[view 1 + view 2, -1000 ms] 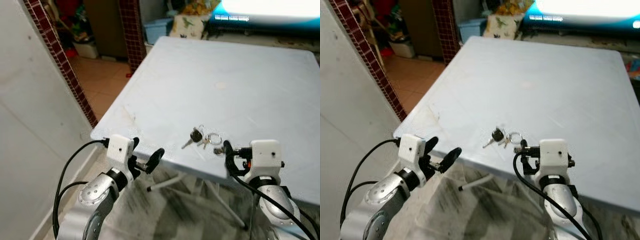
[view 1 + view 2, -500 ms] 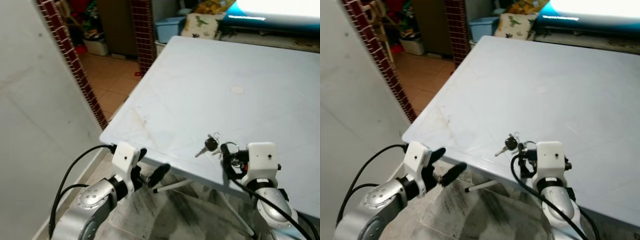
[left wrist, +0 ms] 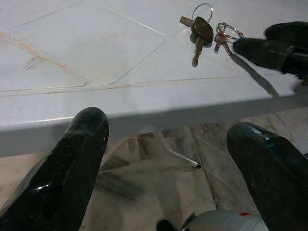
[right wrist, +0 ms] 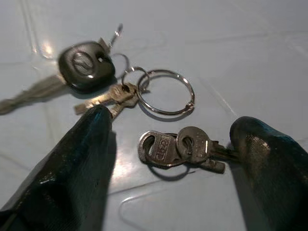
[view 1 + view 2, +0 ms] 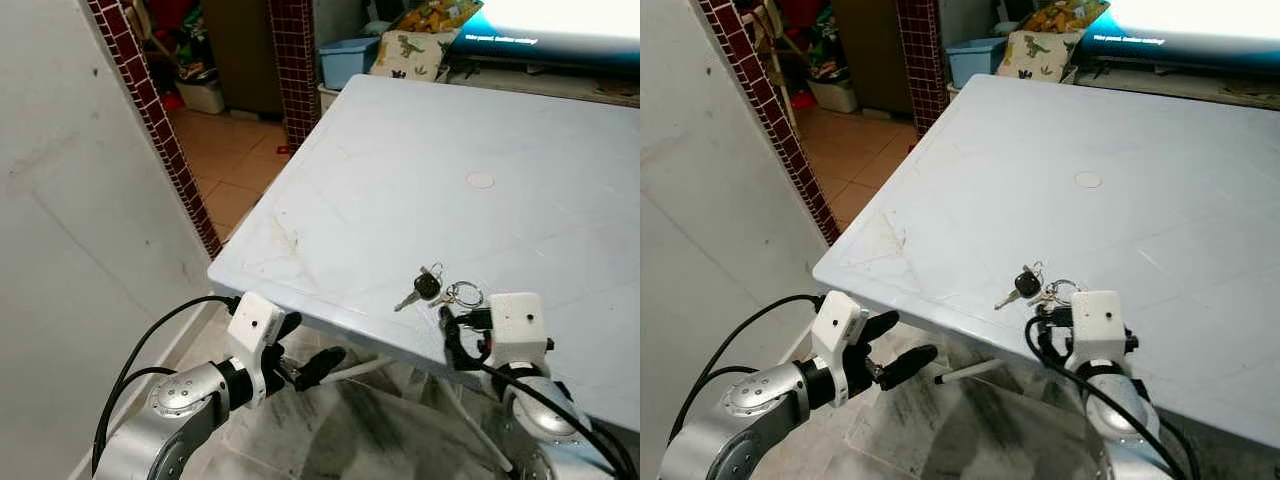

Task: Hang keys on a hook

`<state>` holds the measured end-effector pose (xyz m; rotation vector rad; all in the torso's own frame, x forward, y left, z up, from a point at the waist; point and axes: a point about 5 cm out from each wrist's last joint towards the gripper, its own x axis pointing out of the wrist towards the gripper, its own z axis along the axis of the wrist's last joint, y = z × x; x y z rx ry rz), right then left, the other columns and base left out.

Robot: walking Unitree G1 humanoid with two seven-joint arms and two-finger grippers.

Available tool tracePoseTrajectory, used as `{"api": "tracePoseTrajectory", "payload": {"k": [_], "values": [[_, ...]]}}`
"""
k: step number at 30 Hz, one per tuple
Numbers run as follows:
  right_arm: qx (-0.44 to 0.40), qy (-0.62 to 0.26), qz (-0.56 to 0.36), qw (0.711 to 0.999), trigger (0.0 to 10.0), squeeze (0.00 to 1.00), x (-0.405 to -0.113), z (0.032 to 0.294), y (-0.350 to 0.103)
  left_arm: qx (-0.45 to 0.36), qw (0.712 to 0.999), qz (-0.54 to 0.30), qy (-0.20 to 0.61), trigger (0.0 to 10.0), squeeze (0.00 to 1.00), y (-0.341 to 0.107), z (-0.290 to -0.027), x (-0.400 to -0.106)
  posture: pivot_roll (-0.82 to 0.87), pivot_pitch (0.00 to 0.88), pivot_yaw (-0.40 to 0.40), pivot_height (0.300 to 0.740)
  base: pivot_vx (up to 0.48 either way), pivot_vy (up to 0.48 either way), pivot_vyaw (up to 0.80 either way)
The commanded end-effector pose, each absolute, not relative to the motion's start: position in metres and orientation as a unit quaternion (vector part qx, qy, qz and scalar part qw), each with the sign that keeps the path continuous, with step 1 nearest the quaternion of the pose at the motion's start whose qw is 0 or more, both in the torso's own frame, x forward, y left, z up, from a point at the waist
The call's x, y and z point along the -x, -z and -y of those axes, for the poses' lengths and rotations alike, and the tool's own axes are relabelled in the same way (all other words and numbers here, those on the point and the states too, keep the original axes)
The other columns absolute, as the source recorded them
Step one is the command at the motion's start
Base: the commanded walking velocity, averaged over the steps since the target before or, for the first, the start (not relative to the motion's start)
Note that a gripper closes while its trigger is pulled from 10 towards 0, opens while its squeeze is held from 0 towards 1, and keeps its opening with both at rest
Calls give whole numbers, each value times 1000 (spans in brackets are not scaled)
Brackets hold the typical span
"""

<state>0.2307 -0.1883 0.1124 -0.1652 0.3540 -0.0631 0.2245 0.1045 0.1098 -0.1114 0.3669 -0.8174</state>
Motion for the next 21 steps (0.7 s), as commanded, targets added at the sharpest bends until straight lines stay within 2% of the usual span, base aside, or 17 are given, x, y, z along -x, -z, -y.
{"api": "tracePoseTrajectory", "payload": {"k": [1, 10, 12, 13, 14, 21], "values": [[85, 30, -175, 980, 10000, 0, -235, 194, -111, 48, 896, -171, 407, 10000, 0, -114, -102, -223, -12, 97, 81, 740, 0, 0, 0], [88, -13, -187, 978, 10000, 0, -245, 196, -100, 52, 893, -173, 413, 10000, 0, -114, -98, -221, -8, 100, 78, 740, 0, 0, 0], [85, -22, -203, 975, 4667, 0, -243, 196, -94, 51, 893, -173, 413, 10000, 0, -115, -98, -221, -8, 100, 78, 740, 0, 0, 0], [83, -26, -209, 974, 1608, 0, -243, 196, -91, 51, 893, -173, 413, 10000, 0, -115, -98, -221, -8, 100, 78, 740, 0, 0, 0], [79, -27, -211, 974, 0, 0, -242, 196, -90, 52, 893, -173, 413, 10000, 0, -115, -98, -222, -8, 100, 78, 740, 0, 0, 0], [73, -45, -230, 969, 0, 0, -232, 191, -92, 52, 891, -177, 415, 10000, 0, -115, -98, -220, -9, 106, 74, 740, 0, 0, 0]]}}
